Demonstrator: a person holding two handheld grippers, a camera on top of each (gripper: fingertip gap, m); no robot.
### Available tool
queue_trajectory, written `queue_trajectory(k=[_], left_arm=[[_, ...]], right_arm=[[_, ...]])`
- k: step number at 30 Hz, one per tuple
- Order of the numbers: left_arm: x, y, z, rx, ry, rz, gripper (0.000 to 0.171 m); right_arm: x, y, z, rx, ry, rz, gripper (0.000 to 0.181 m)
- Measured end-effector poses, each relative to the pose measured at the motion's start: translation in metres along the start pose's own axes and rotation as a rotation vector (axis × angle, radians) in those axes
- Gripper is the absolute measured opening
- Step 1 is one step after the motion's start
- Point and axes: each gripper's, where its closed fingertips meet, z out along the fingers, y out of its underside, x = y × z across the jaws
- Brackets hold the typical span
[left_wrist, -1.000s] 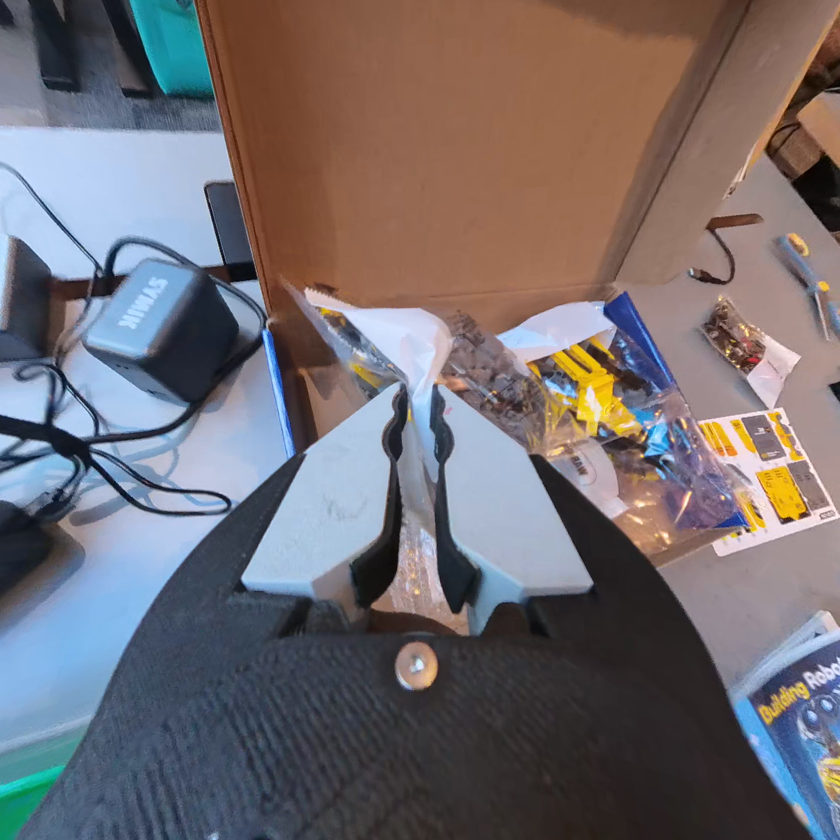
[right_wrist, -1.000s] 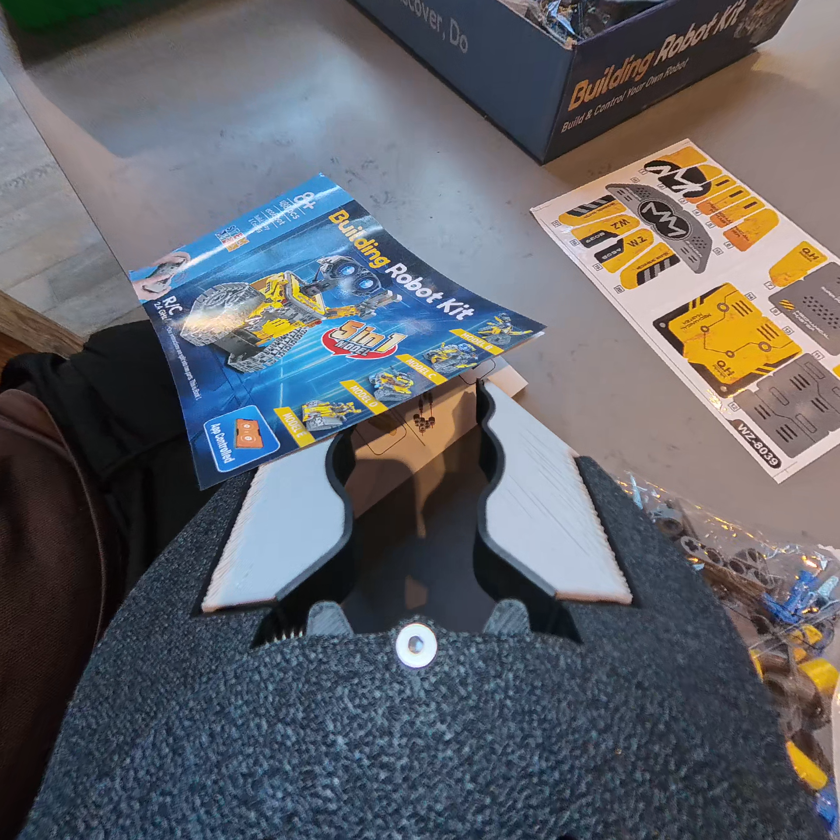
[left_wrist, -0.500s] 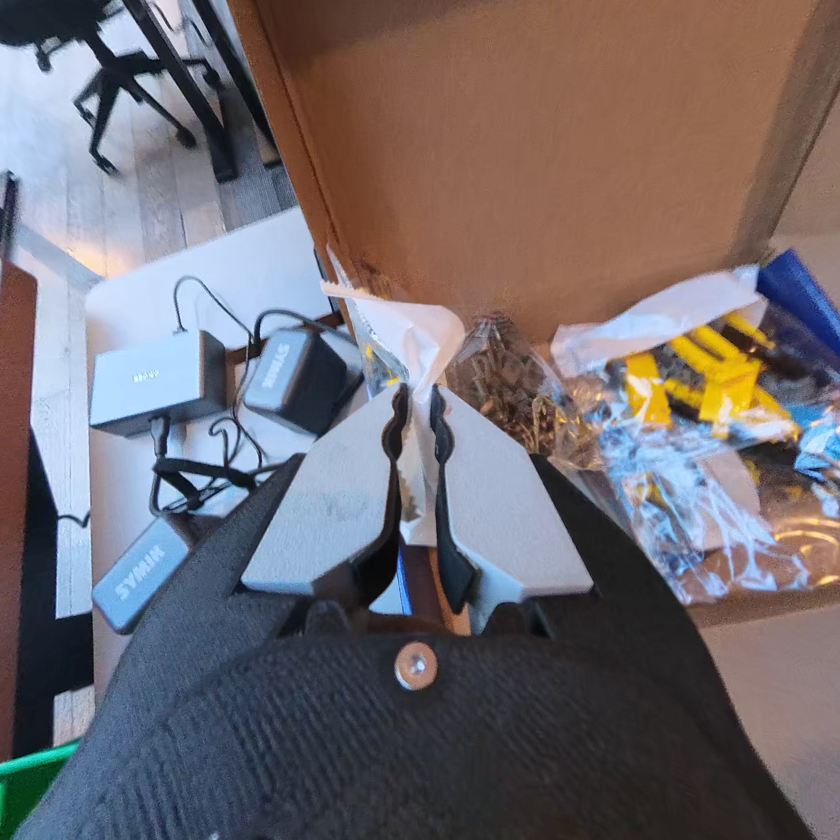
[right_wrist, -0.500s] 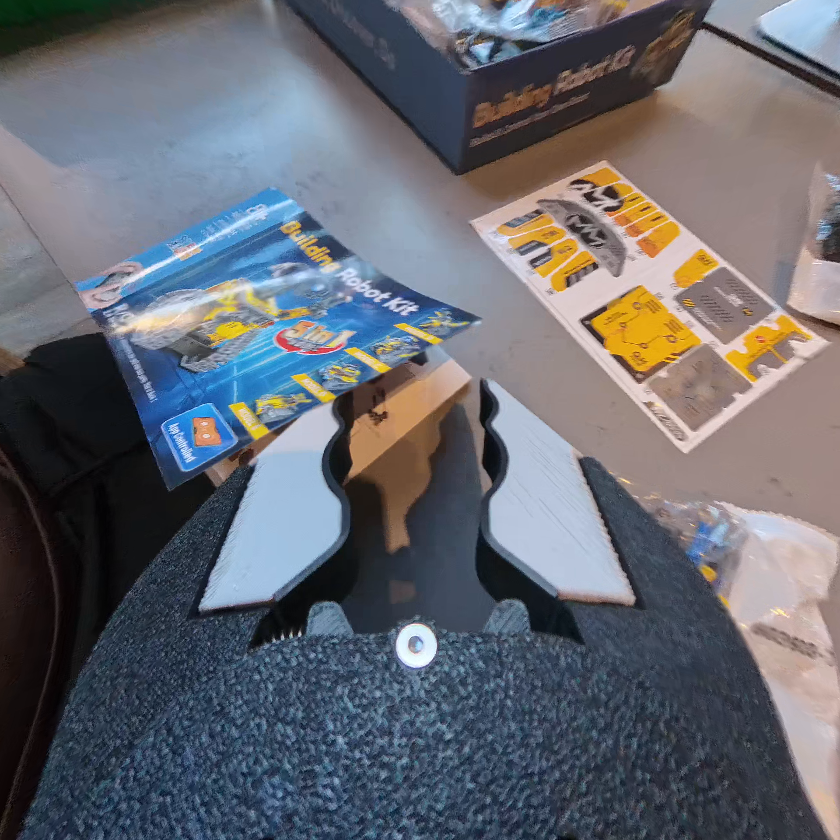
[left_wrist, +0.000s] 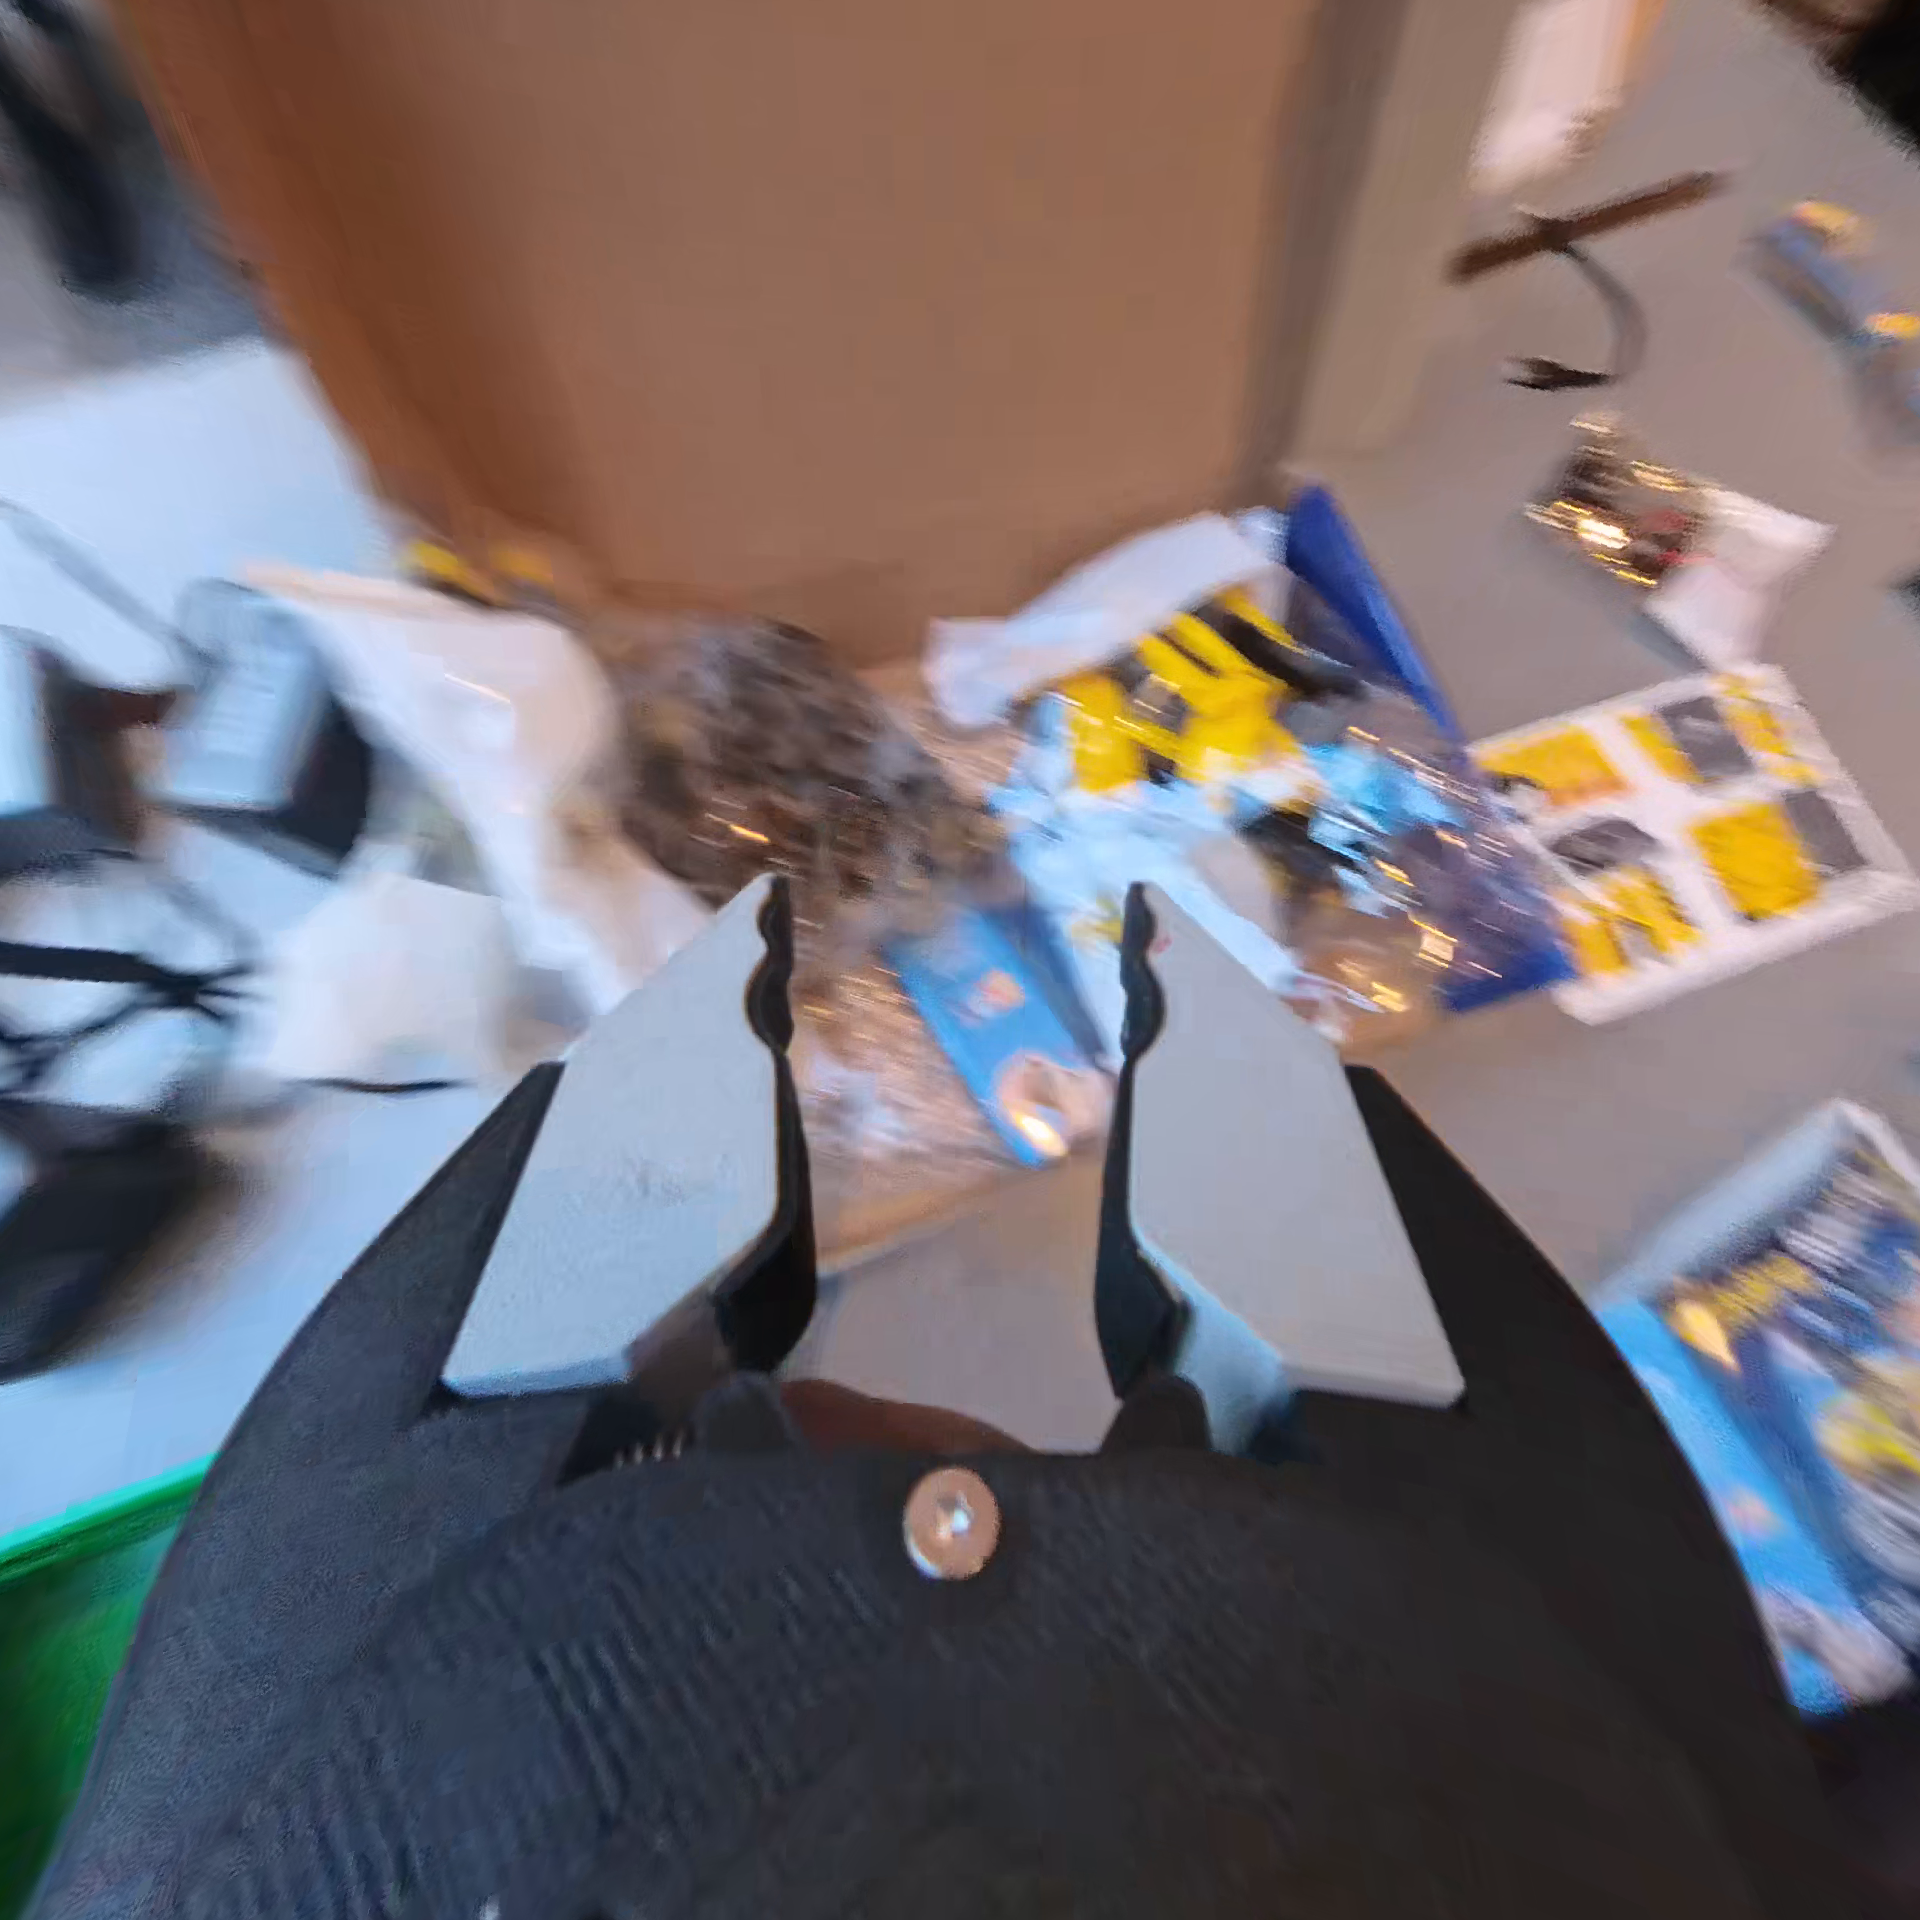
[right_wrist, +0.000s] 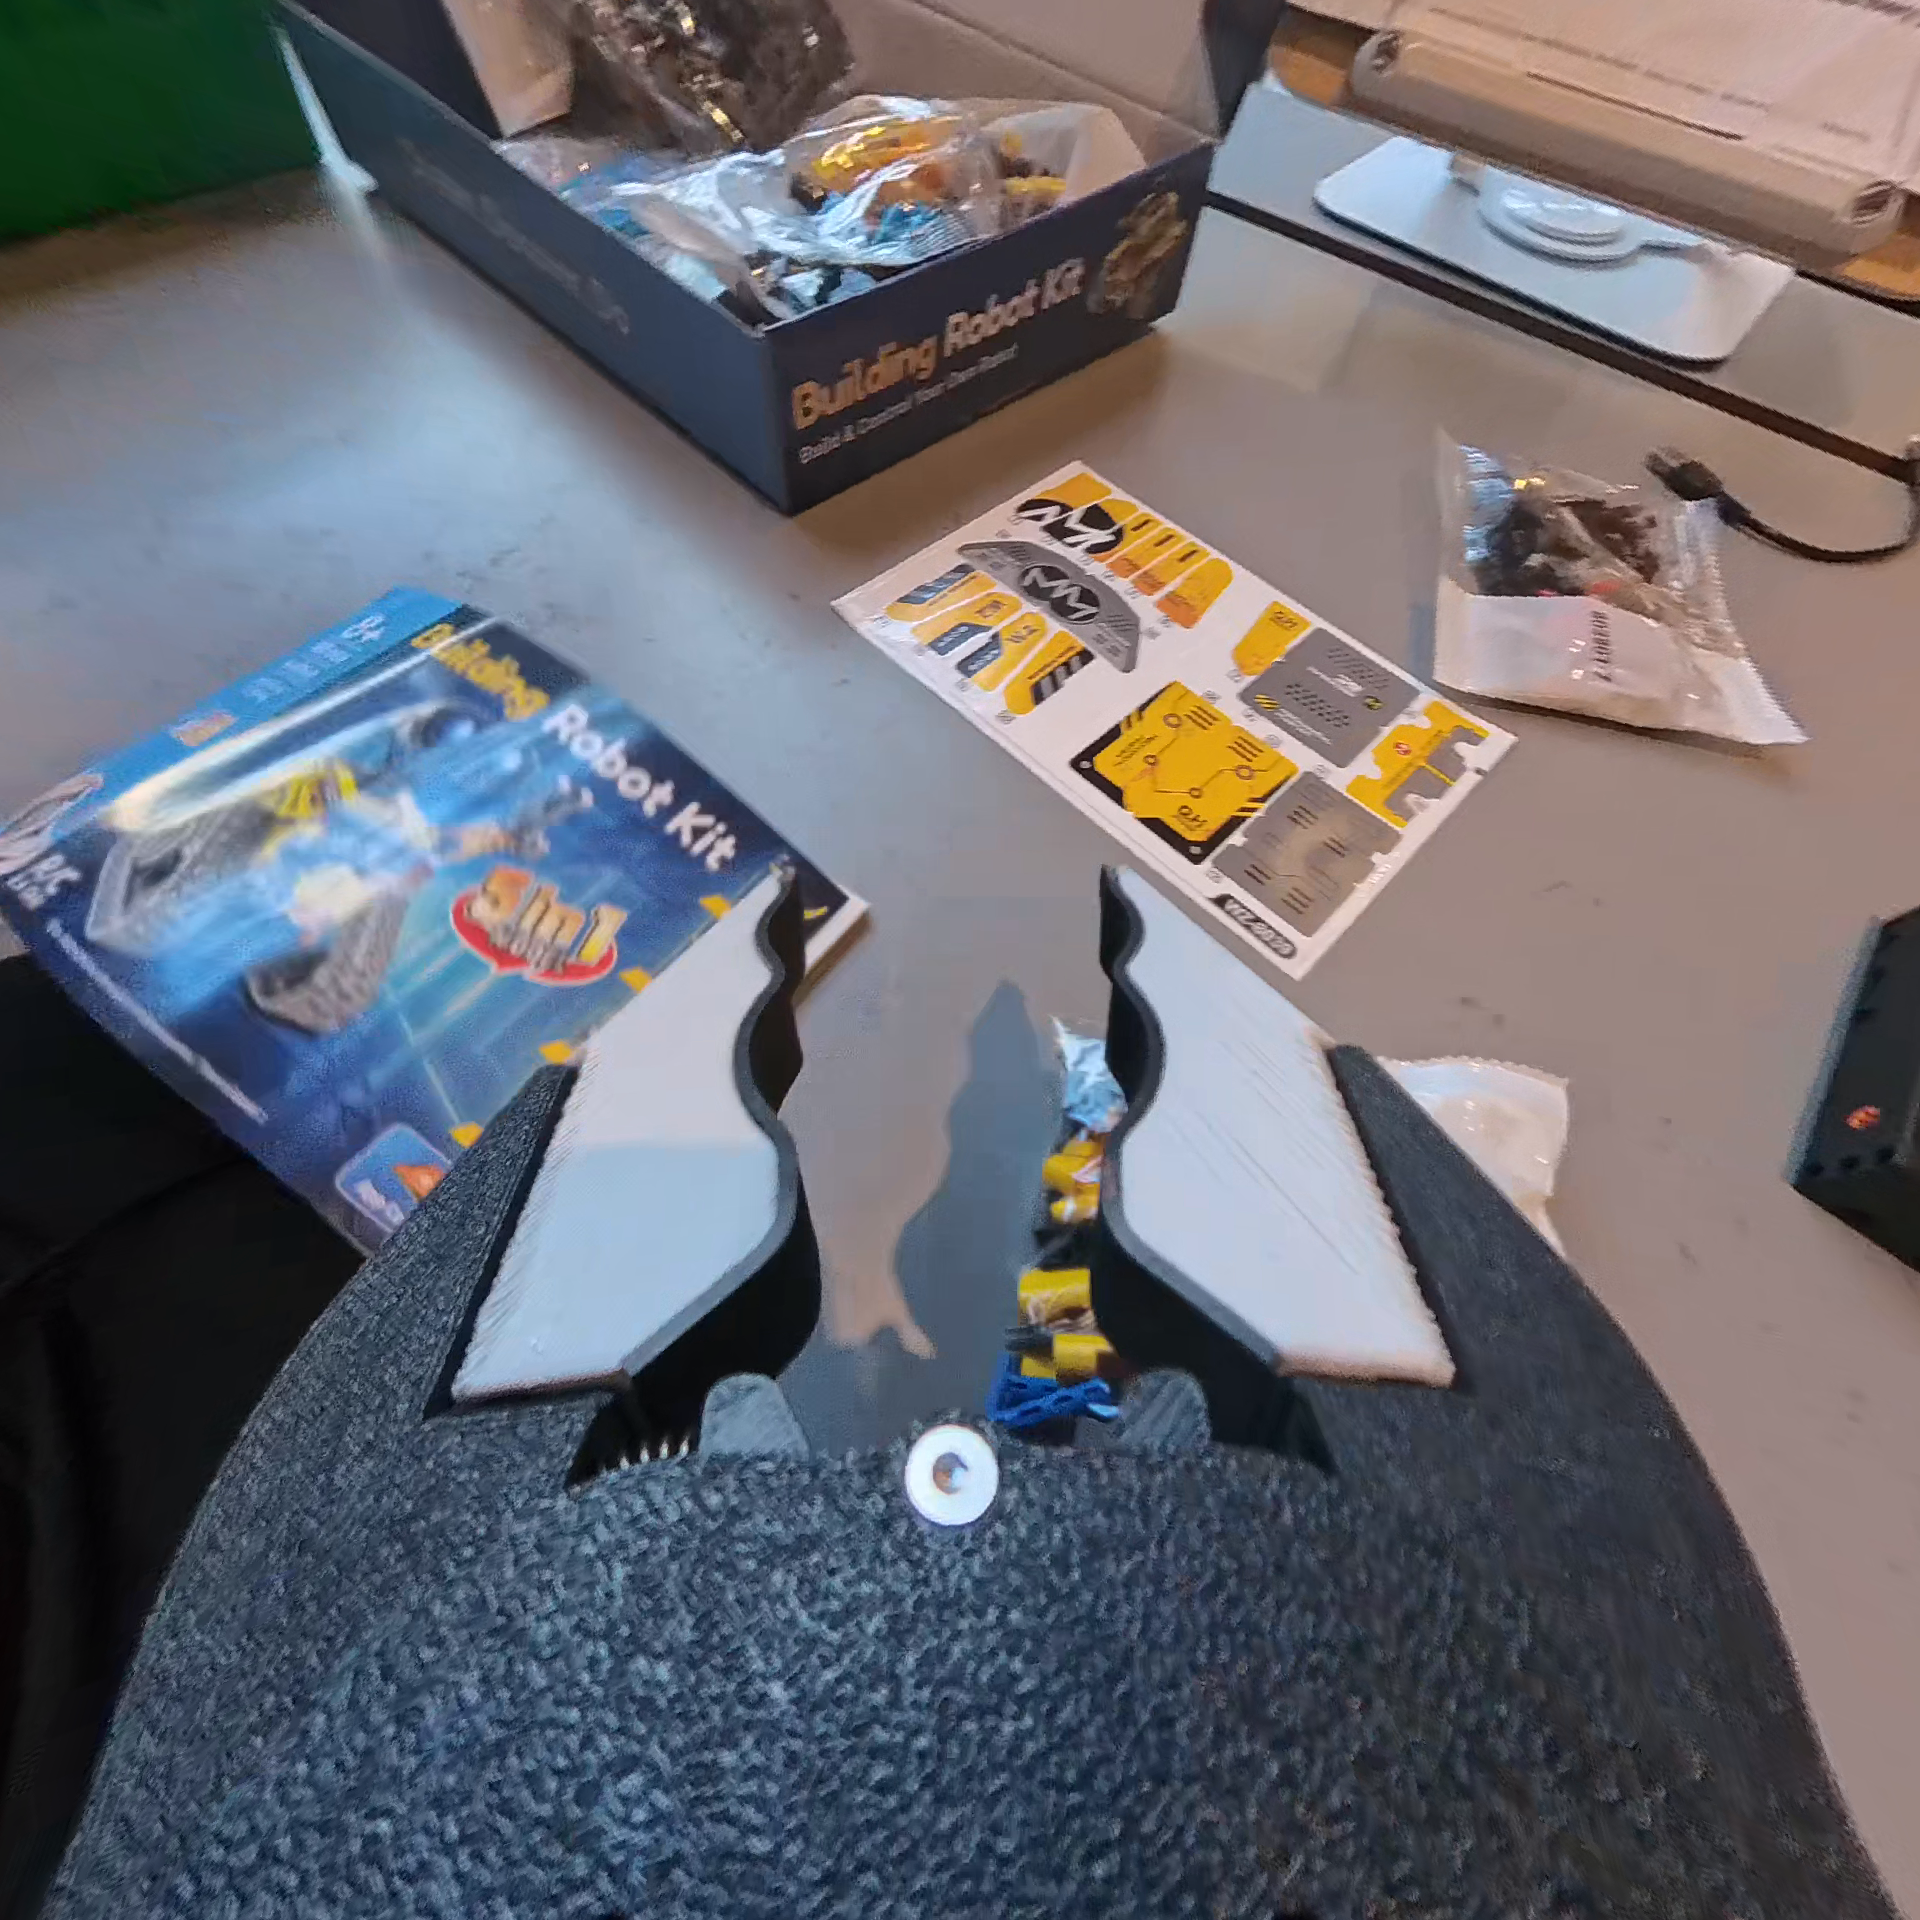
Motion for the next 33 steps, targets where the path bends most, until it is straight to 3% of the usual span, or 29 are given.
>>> queue_trajectory(k=[2, 5, 11, 14, 15, 20, 23, 28, 31, 33], left_arm=[[0.022, 0.025, 0.016, -0.094, 0.099, -0.037, 0.058], [0.018, 0.061, 0.052, -0.236, 0.111, -0.129, 0.053], [-0.003, 0.090, 0.096, -0.352, 0.064, -0.268, 0.049], [0.005, 0.096, 0.100, -0.377, 0.099, -0.272, 0.043], [0.009, 0.096, 0.100, -0.379, 0.113, -0.277, 0.049], [0.008, 0.097, 0.102, -0.357, 0.163, -0.370, 0.047], [0.002, 0.103, 0.100, -0.357, 0.172, -0.399, 0.027], [0.007, 0.104, 0.100, -0.388, 0.205, -0.393, 0.034], [0.000, 0.104, 0.102, -0.394, 0.156, -0.275, 0.015], [0.003, 0.092, 0.100, -0.329, 0.175, -0.305, 0.006]], right_arm=[[0.007, -0.003, -0.003, 0.019, 0.022, 0.033, 0.056], [-0.001, -0.006, -0.003, 0.033, -0.024, 0.053, 0.056], [-0.037, -0.001, 0.005, -0.004, -0.088, -0.064, 0.057], [-0.049, 0.001, 0.007, -0.010, -0.123, -0.083, 0.057], [-0.052, 0.002, 0.008, -0.012, -0.138, -0.080, 0.057], [-0.063, 0.011, 0.017, -0.041, -0.196, -0.072, 0.056], [-0.069, 0.018, 0.021, -0.066, -0.209, -0.092, 0.057], [-0.075, 0.016, 0.022, -0.062, -0.229, -0.088, 0.056], [-0.076, 0.017, 0.024, -0.067, -0.234, -0.091, 0.055], [-0.077, 0.018, 0.025, -0.073, -0.230, -0.099, 0.054]])
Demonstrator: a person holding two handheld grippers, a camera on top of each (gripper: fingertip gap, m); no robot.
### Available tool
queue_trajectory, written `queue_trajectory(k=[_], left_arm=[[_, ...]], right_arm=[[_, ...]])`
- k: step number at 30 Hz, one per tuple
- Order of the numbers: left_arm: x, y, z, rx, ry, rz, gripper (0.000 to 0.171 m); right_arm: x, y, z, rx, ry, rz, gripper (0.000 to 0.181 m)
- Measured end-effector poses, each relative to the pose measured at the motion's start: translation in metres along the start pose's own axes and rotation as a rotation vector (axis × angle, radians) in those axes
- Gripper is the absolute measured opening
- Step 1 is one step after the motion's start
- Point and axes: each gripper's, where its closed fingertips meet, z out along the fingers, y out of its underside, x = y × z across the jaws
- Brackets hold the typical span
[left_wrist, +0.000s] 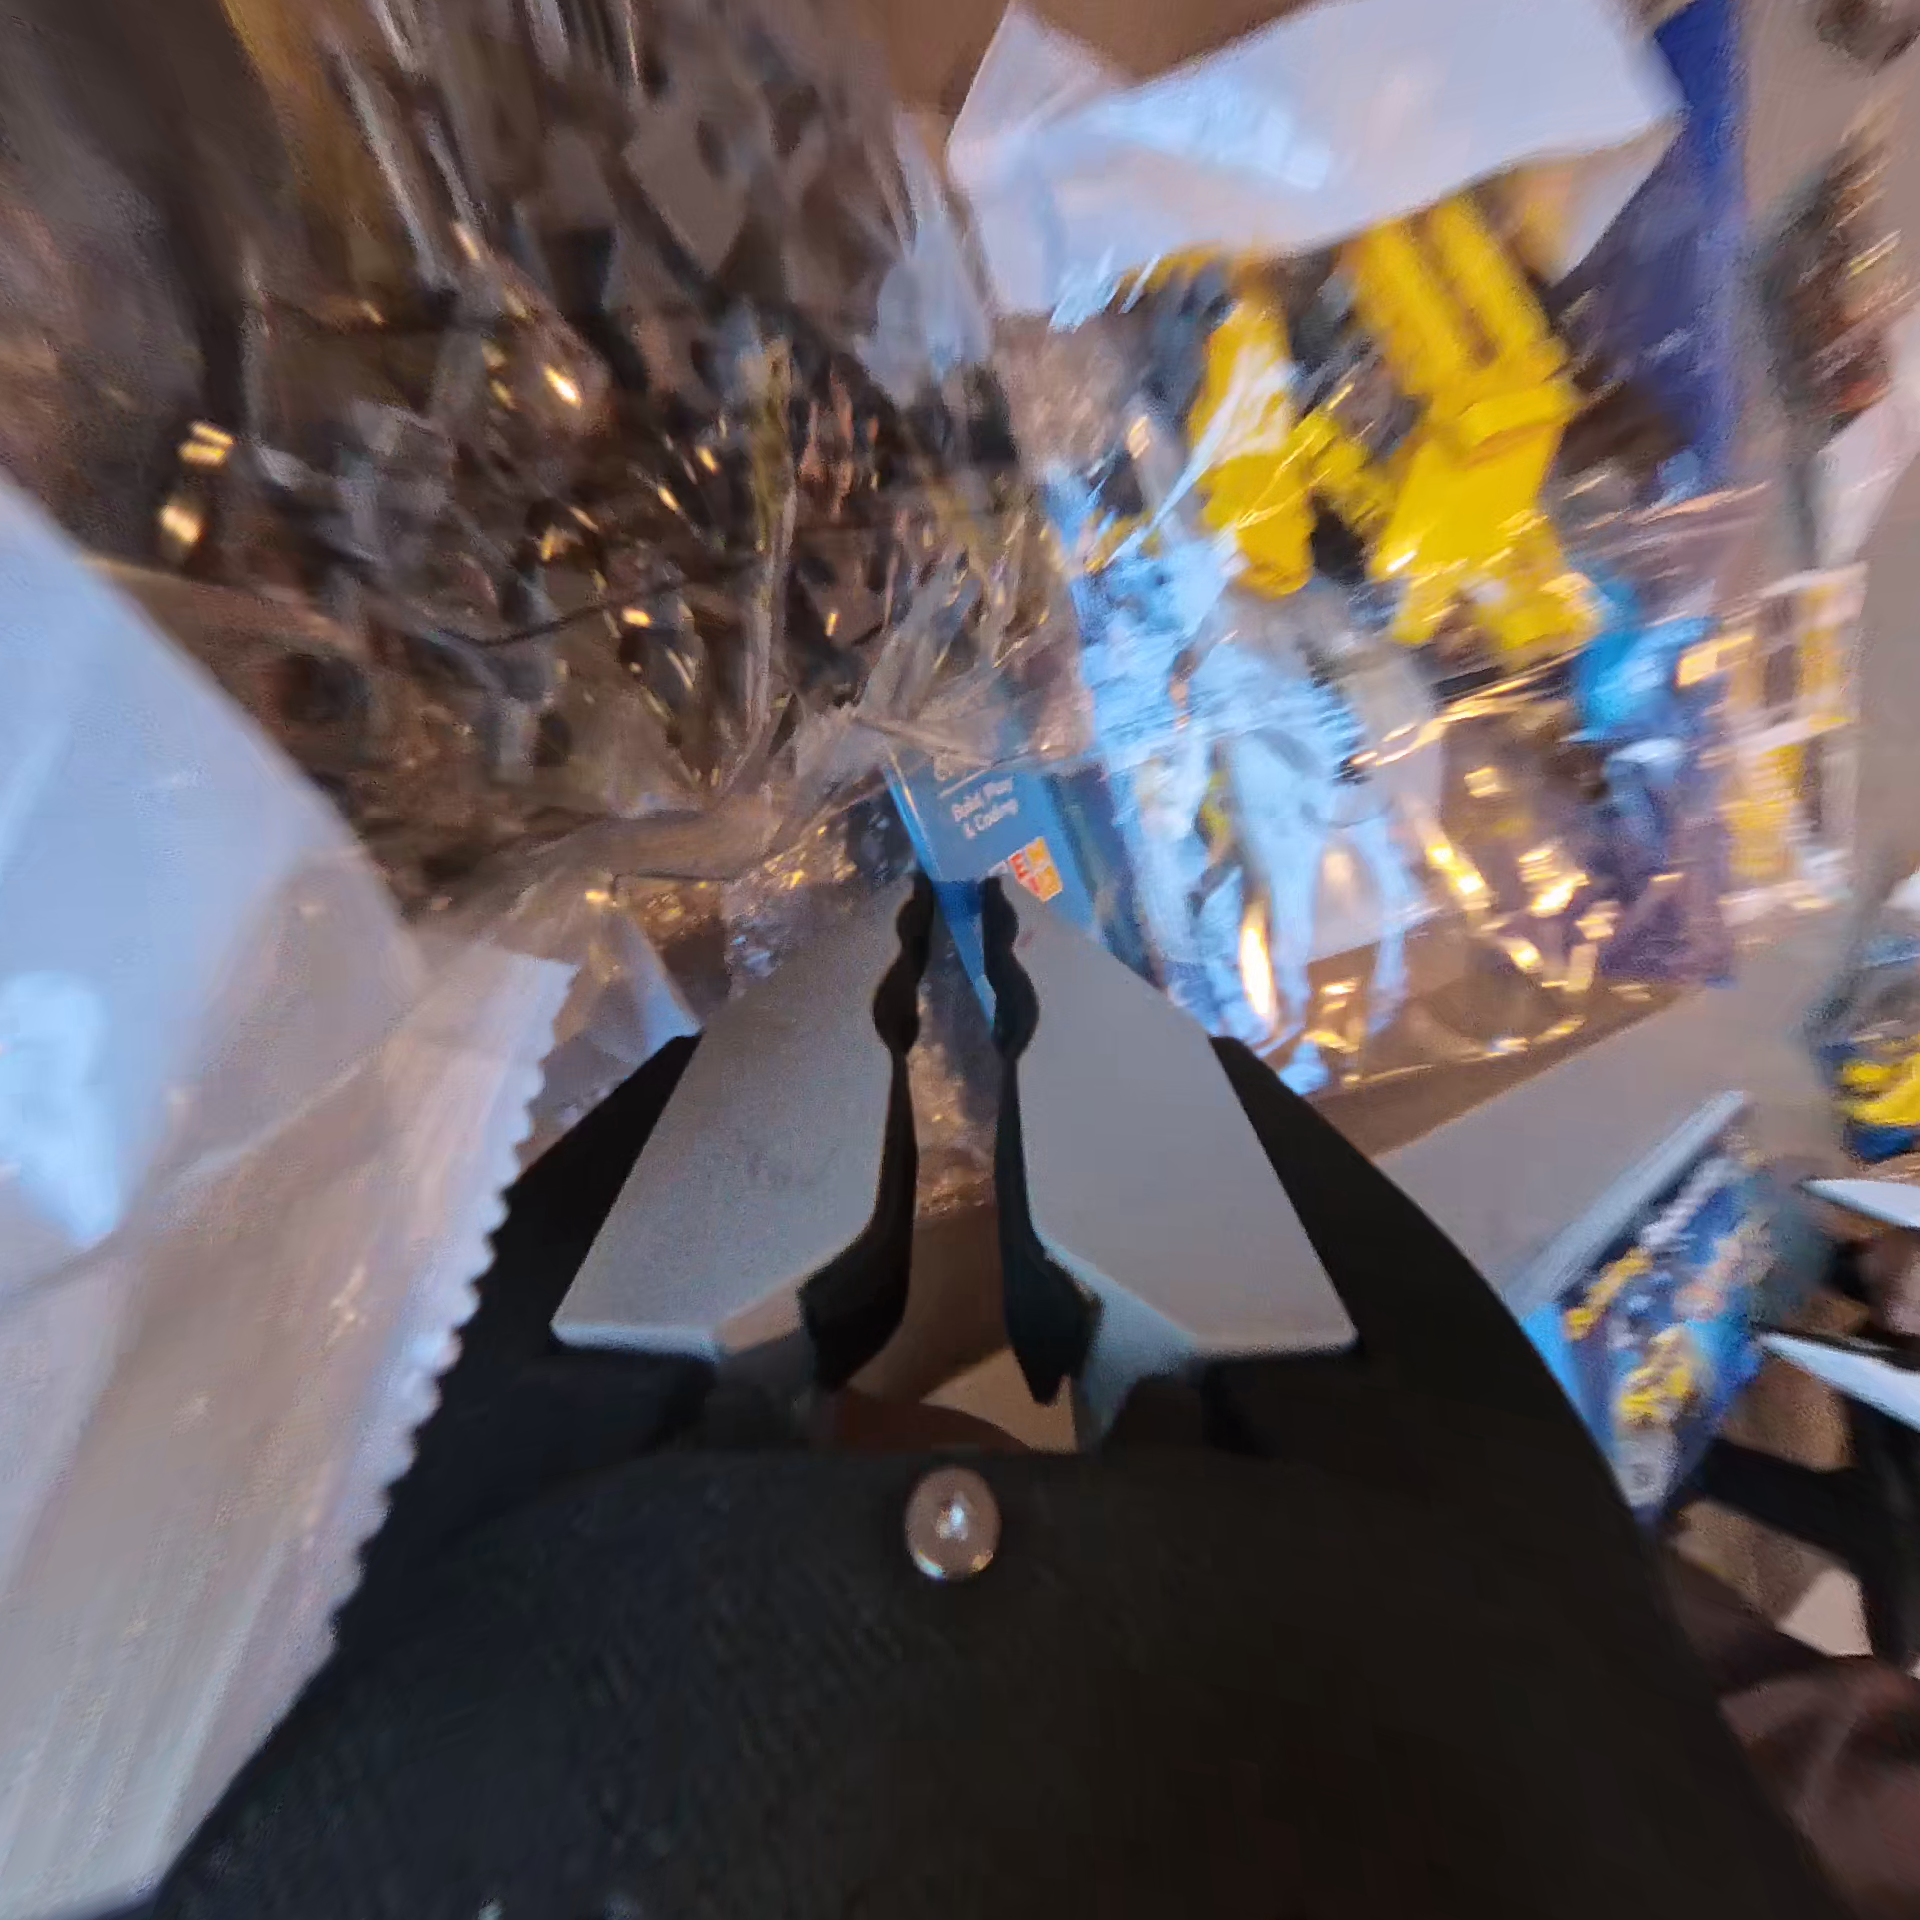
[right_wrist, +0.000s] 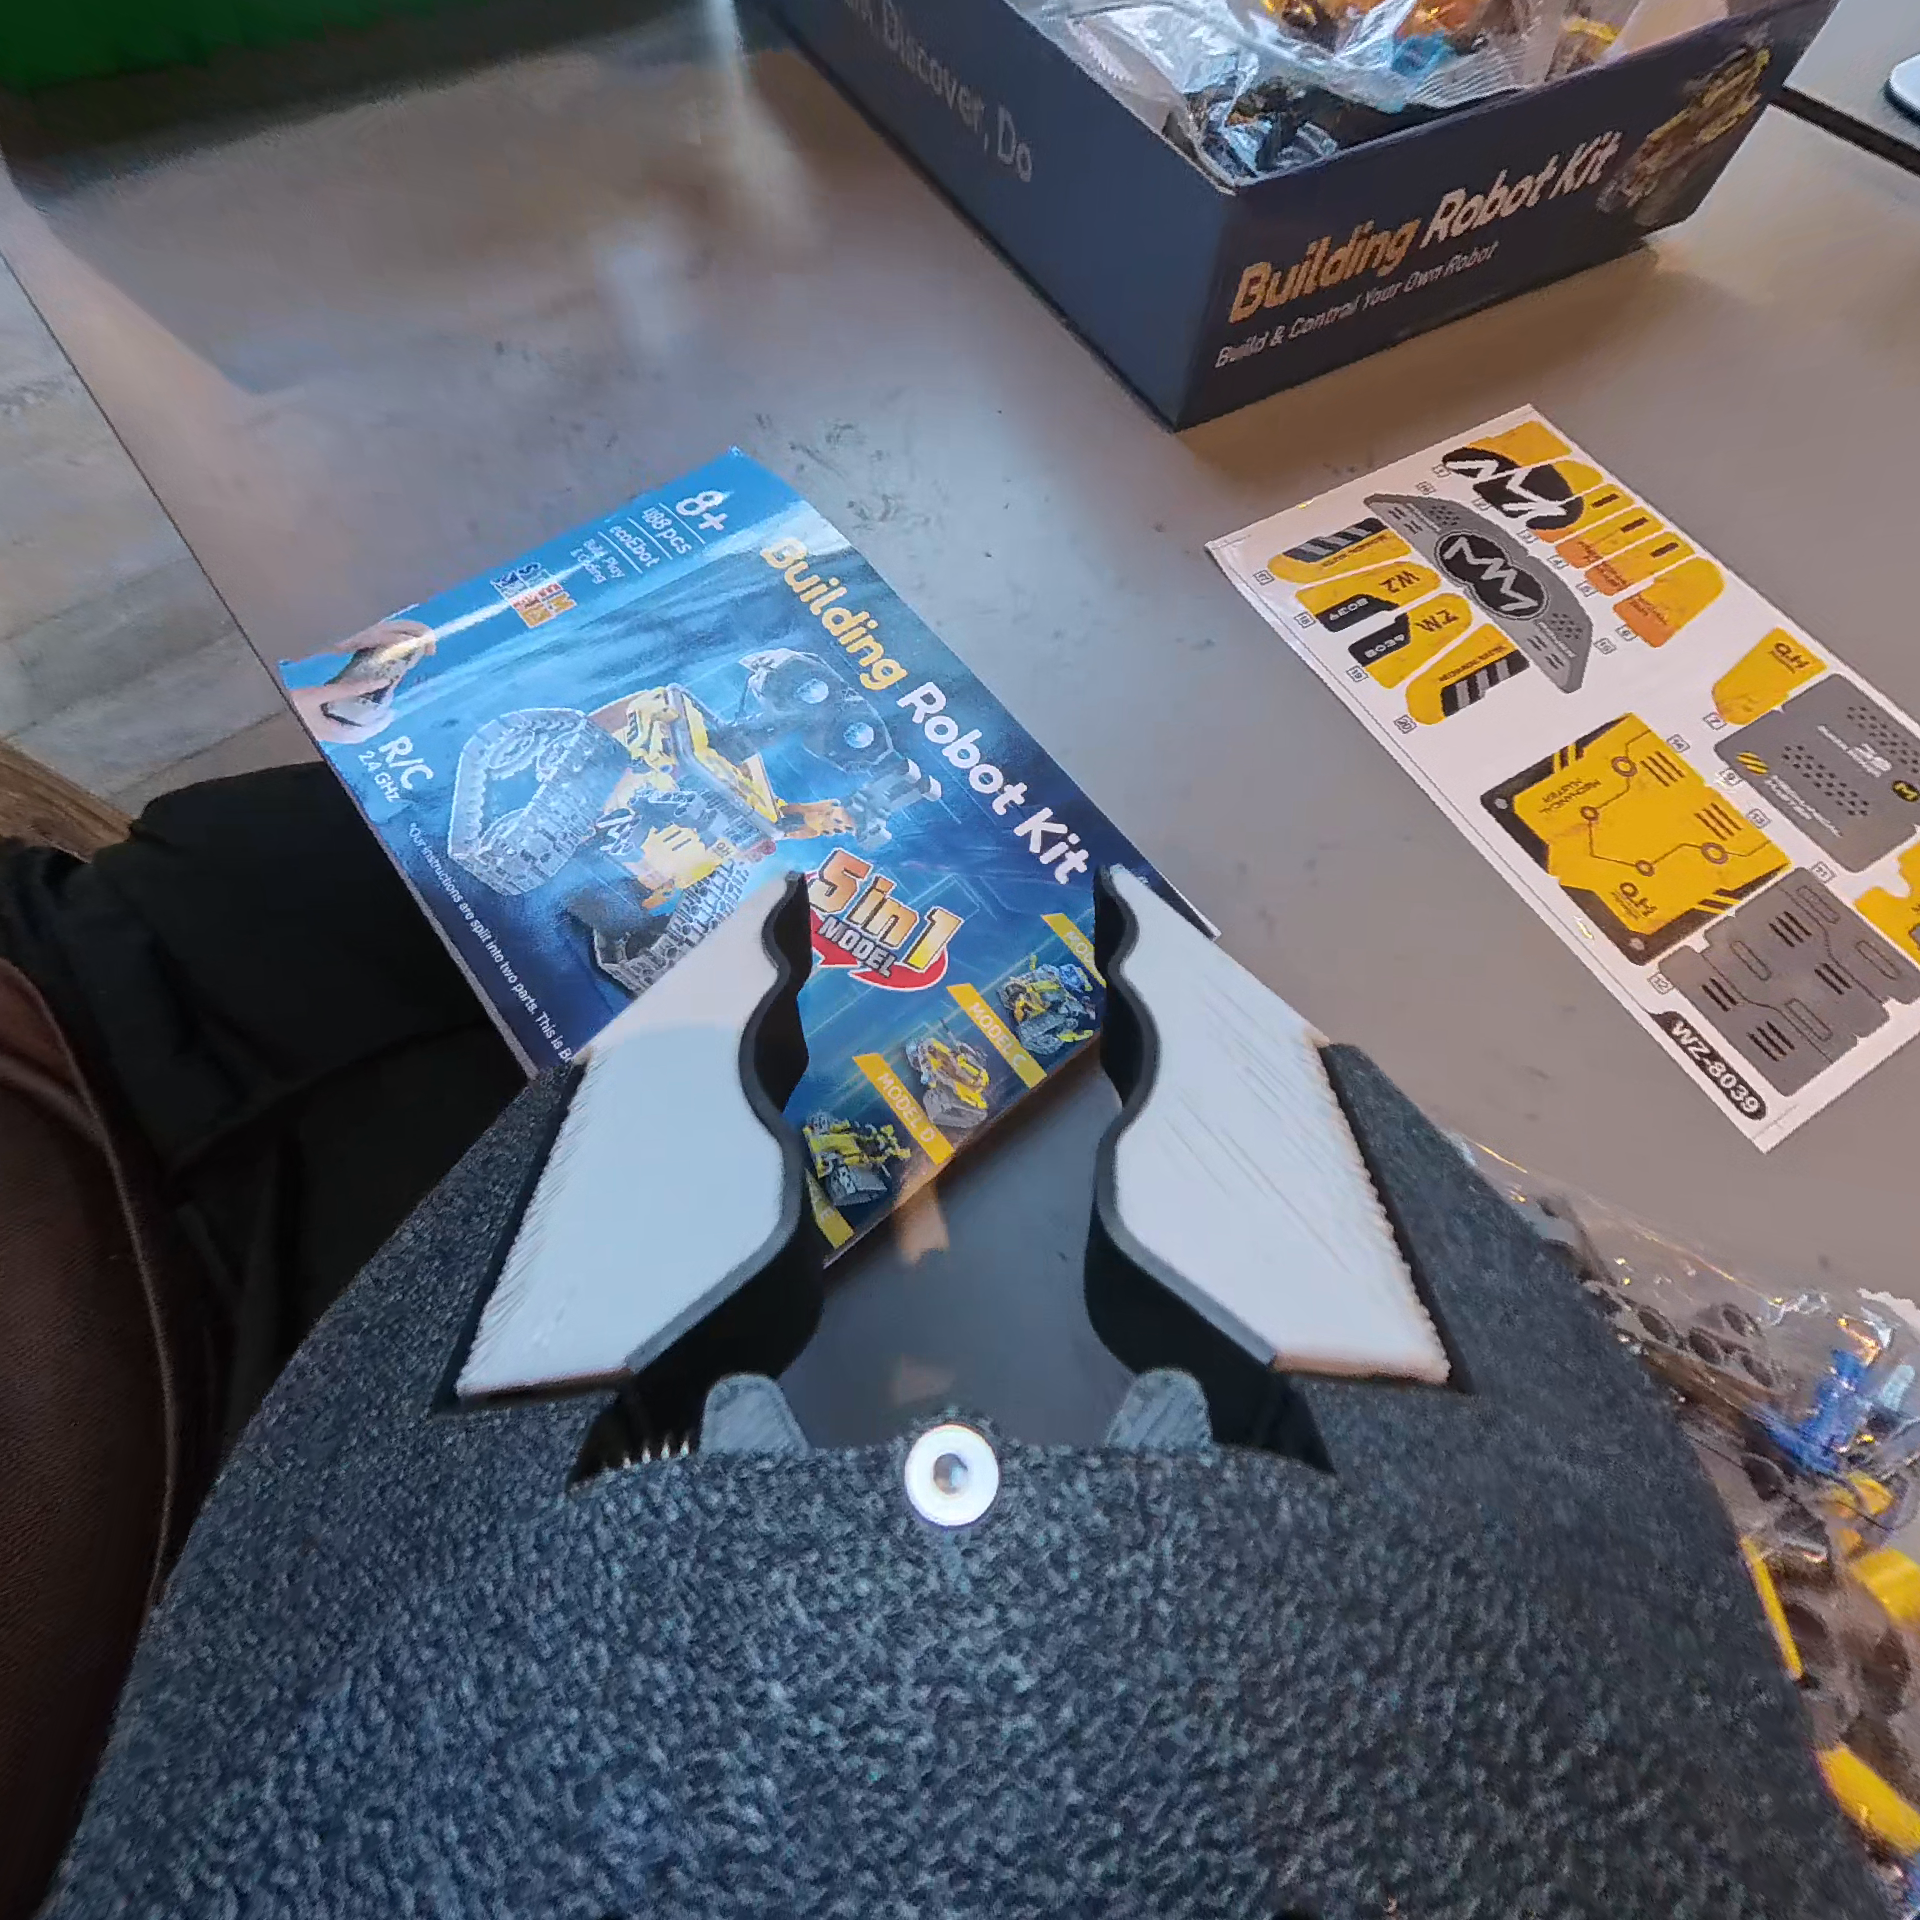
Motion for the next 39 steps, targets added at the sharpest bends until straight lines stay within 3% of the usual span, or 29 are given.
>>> queue_trajectory(k=[3, 8, 10, 12, 14, 18, 22, 31, 35, 39], left_arm=[[0.020, -0.017, -0.015, 0.115, 0.109, -0.037, 0.004], [0.055, -0.021, -0.022, 0.137, 0.257, -0.021, 0.004], [0.055, -0.012, -0.013, 0.086, 0.252, -0.024, 0.010], [0.051, 0.005, 0.001, -0.013, 0.218, -0.019, 0.026], [0.040, 0.019, 0.014, -0.075, 0.118, 0.040, 0.020], [0.049, 0.001, 0.005, 0.025, 0.118, 0.085, 0.008], [0.069, -0.022, -0.028, 0.111, 0.165, 0.093, 0.005], [0.110, -0.056, -0.142, 0.347, 0.190, 0.201, 0.000], [0.134, -0.037, -0.181, 0.412, 0.237, 0.266, 0.000], [0.189, 0.009, -0.198, 0.409, 0.456, 0.334, 0.000]], right_arm=[[-0.002, 0.001, 0.000, -0.003, 0.000, -0.011, 0.054], [-0.003, 0.001, 0.001, -0.005, -0.012, -0.004, 0.054], [-0.004, 0.001, 0.001, -0.004, -0.014, -0.006, 0.054], [-0.004, 0.001, 0.001, -0.005, -0.016, -0.010, 0.053], [-0.005, 0.001, 0.001, -0.008, -0.020, -0.012, 0.054], [-0.006, 0.001, 0.001, -0.004, -0.027, -0.004, 0.053], [-0.006, 0.002, 0.000, -0.006, -0.040, 0.005, 0.053], [-0.007, 0.004, 0.001, -0.015, -0.042, 0.001, 0.053], [-0.006, 0.002, -0.002, 0.007, -0.048, 0.017, 0.054], [-0.003, -0.013, -0.012, 0.103, -0.111, 0.095, 0.058]])
